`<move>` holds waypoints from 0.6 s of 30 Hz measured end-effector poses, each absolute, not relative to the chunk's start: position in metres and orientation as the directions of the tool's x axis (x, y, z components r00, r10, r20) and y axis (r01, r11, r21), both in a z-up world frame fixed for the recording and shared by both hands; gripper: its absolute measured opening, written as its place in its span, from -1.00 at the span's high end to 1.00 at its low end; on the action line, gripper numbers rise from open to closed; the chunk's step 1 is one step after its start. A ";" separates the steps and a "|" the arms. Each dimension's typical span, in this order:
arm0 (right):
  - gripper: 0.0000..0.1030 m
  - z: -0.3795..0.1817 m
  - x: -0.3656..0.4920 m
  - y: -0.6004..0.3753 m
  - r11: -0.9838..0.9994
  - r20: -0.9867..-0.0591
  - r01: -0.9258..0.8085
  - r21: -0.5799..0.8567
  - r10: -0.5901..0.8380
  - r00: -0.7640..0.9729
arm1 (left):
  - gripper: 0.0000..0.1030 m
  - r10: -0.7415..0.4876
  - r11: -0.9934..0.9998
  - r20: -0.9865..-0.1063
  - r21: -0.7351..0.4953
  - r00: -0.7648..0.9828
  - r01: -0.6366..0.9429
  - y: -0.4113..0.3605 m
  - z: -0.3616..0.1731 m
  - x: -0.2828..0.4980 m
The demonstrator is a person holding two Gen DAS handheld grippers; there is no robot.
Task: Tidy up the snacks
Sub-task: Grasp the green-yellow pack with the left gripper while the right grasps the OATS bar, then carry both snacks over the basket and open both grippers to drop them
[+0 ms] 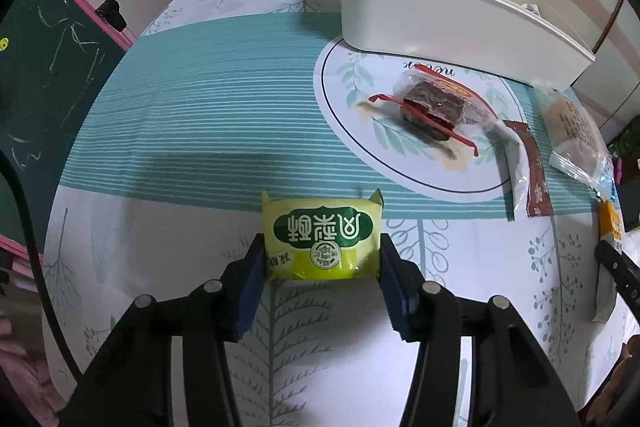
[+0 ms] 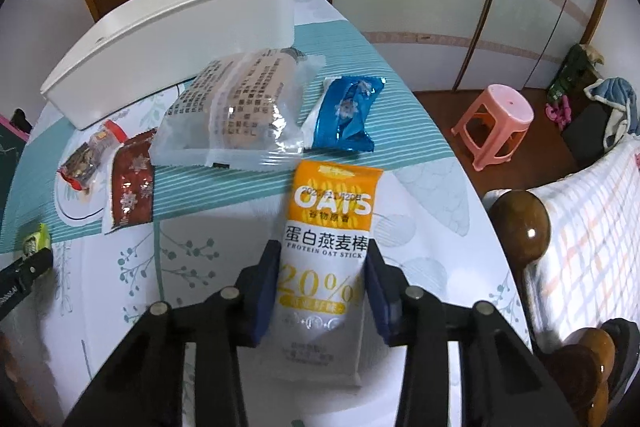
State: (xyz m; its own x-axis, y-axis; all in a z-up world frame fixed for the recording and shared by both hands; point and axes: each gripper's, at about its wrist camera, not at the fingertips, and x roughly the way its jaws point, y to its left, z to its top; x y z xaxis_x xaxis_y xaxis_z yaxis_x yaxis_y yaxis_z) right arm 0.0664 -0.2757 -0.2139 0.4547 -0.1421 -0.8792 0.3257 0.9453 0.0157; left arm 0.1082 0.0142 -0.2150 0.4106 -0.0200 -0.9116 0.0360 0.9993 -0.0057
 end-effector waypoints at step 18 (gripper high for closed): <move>0.28 -0.129 0.046 -0.234 0.979 -0.713 0.151 0.134 -0.011 0.701 | 0.02 -0.032 0.985 -0.776 0.083 0.630 0.152 -0.005 -0.157 0.077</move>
State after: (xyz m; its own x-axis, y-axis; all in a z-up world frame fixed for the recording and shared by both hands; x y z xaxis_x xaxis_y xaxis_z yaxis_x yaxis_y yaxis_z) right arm 0.0456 -0.2338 -0.1294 0.7013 -0.0107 -0.7128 0.1513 0.9793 0.1342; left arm 0.0775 -0.0053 -0.1569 0.6296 -0.0319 -0.7763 0.1522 0.9849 0.0830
